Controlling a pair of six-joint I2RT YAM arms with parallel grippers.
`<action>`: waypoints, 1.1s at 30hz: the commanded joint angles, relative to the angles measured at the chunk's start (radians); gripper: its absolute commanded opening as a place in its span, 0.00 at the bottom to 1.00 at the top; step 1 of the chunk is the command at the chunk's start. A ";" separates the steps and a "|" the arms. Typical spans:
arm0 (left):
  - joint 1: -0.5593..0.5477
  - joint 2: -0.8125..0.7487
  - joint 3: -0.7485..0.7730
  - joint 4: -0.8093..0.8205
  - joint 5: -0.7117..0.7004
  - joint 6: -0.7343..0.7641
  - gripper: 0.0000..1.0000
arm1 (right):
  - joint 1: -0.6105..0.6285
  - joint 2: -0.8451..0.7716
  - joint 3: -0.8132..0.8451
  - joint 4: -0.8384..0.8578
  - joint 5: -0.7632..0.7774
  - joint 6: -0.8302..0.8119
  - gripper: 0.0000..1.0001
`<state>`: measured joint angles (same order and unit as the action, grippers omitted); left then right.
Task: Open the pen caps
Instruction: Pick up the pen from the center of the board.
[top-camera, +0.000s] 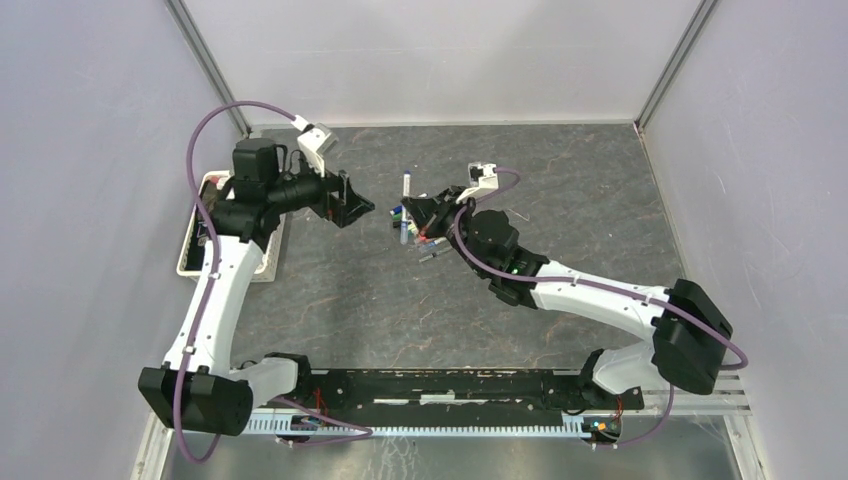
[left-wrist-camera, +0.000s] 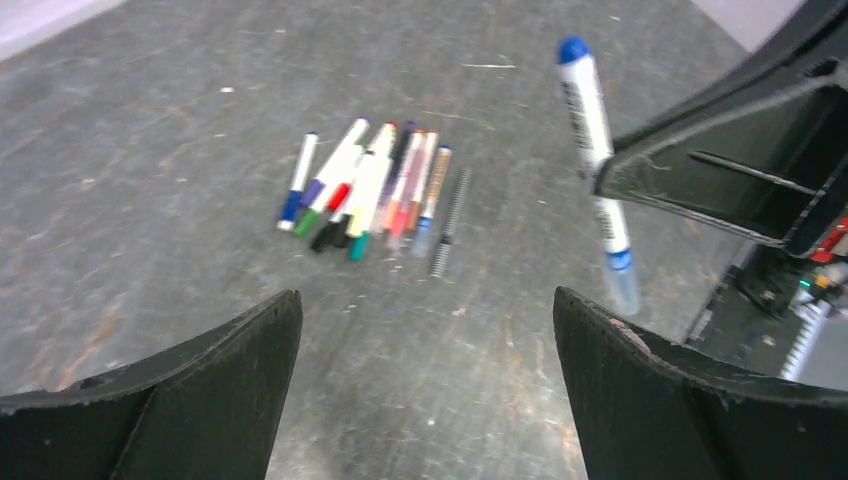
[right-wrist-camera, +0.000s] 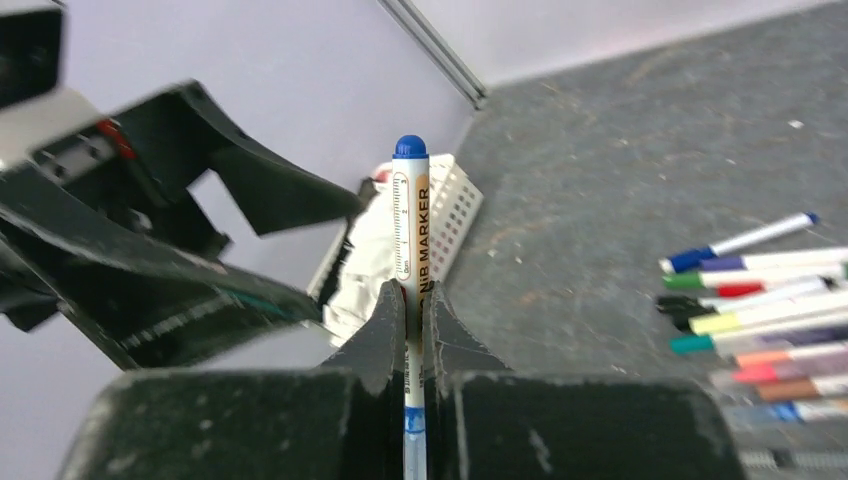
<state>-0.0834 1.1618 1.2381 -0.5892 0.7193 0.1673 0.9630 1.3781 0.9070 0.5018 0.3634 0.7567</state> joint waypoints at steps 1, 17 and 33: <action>-0.063 -0.017 -0.007 -0.017 0.102 -0.090 1.00 | 0.043 0.045 0.086 0.205 0.072 -0.035 0.00; -0.173 -0.037 -0.092 -0.003 0.174 -0.164 0.99 | 0.099 0.082 0.088 0.290 0.142 0.002 0.00; -0.173 -0.042 -0.081 0.019 0.151 -0.107 0.31 | 0.115 0.050 -0.016 0.271 0.114 0.059 0.00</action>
<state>-0.2596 1.1431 1.1416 -0.6041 0.8734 0.0486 1.0637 1.4578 0.9211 0.7494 0.4877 0.7891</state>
